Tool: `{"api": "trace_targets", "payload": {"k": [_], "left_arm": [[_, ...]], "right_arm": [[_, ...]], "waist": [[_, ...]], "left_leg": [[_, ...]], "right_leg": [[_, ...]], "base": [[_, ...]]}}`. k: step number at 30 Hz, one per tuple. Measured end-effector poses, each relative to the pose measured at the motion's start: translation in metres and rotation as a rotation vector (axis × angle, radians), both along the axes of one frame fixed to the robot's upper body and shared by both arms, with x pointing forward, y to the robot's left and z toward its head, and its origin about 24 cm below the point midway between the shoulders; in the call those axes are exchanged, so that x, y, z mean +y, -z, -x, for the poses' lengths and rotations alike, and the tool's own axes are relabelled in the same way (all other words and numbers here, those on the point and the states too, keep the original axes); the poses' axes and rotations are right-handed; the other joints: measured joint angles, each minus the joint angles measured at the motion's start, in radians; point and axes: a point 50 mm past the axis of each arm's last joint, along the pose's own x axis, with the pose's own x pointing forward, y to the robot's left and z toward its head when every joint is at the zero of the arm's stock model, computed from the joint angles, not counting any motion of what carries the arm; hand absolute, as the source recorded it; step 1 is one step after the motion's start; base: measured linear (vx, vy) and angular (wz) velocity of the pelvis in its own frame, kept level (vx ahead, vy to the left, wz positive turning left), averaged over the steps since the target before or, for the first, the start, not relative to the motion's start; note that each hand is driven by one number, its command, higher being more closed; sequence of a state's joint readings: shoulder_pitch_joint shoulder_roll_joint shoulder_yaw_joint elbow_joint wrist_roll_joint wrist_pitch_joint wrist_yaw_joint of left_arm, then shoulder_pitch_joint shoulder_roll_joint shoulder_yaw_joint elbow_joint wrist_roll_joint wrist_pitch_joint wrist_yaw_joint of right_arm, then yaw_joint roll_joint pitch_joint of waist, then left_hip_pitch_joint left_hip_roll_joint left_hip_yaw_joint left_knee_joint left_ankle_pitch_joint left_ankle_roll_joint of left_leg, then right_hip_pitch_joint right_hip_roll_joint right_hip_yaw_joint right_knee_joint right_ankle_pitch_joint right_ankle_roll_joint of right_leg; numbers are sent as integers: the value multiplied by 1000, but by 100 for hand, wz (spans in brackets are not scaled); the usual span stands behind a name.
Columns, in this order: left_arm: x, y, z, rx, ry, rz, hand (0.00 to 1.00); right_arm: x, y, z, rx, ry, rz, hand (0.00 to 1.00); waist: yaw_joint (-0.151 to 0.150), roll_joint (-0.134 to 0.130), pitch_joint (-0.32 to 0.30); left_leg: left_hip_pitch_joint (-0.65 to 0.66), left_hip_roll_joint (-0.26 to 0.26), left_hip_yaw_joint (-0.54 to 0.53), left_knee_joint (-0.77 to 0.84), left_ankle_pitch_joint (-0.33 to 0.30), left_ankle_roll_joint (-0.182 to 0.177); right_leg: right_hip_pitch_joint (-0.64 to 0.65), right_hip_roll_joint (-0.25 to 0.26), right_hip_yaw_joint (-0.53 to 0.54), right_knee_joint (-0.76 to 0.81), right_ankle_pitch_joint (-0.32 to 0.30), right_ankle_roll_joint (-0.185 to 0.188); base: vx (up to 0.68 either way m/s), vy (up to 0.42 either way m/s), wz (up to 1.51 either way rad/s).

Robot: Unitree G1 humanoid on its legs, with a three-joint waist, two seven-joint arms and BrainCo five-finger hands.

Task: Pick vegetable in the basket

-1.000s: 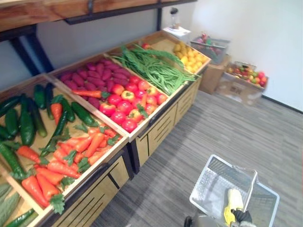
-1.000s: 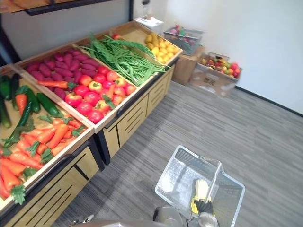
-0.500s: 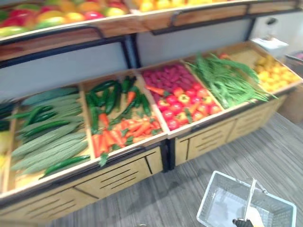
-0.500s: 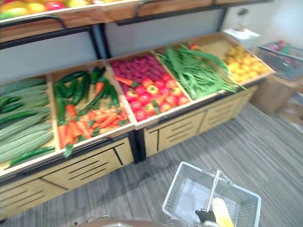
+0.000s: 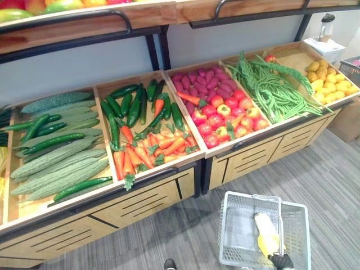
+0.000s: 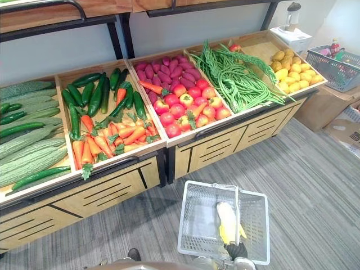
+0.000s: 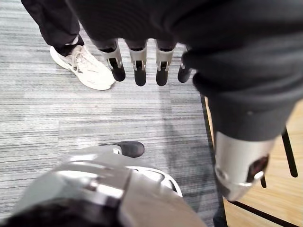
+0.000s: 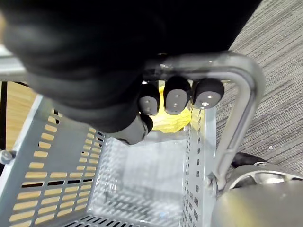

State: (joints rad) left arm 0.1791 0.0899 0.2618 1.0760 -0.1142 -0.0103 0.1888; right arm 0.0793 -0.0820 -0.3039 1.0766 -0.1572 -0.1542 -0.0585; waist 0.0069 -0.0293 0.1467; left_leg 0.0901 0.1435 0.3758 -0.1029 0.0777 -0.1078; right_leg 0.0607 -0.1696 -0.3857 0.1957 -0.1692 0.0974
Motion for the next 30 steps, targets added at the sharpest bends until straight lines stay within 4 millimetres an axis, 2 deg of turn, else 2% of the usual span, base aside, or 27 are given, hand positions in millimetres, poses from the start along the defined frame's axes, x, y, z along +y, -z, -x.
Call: {"api": "trace_targets", "payload": {"k": [2, 3, 20, 22, 23, 25, 27, 30], "left_arm": [[1, 0, -2, -6, 2, -3, 0], [6, 1, 1, 28, 35, 5, 0], [6, 1, 4, 9, -5, 0, 0], [8, -3, -7, -39, -27, -84, 0], [12, -10, -17, -78, -51, -222, 0], [25, -30, -43, -196, -148, -454, 0], [36, -46, -58, -276, -251, -577, 0], [51, -84, -87, -487, -360, -793, 0]], "right_arm": [[5, 0, -4, -11, -2, -13, 100], [15, 5, 0, 32, -58, -31, 100], [14, 6, 4, 49, -46, -41, 100], [13, 7, 5, 54, -33, -49, 100], [13, 7, 5, 55, -32, -51, 100], [11, 6, 5, 58, -28, -51, 100], [9, 6, 5, 57, -16, -51, 100], [6, 6, 6, 61, 4, -51, 100]], "waist": [[0, -7, 11], [22, -38, 17], [20, -35, 8], [17, -33, 6], [19, -31, 2], [19, -22, -4], [18, -14, -10], [17, -1, -15]], "left_leg": [[0, 2, 3, -1, -2, -1], [35, -15, 23, -2, -24, -3], [43, -17, 8, -2, -24, -3], [43, -18, -8, -2, -24, -2], [43, -17, -10, -2, -23, -2], [39, -17, -17, -2, -22, -1], [35, -19, -27, -2, -21, 0], [33, -19, -32, -2, -21, 1]], "right_leg": [[5, 8, 13, -22, 12, -7], [66, 9, 40, -107, 38, 1], [89, 10, 23, -119, 38, 2], [101, 10, 8, -123, 38, 2], [101, 10, 8, -123, 38, 2], [100, 10, 5, -121, 38, 2], [99, 10, 0, -120, 38, 2], [97, 9, 0, -116, 37, 1]], "base": [[47, 2, -6], [0, 0, 0], [0, 0, 3], [-8, -5, 20], [-16, 1, 8], [-21, 2, 6], [-20, 3, 10], [-8, 5, 3]]}}
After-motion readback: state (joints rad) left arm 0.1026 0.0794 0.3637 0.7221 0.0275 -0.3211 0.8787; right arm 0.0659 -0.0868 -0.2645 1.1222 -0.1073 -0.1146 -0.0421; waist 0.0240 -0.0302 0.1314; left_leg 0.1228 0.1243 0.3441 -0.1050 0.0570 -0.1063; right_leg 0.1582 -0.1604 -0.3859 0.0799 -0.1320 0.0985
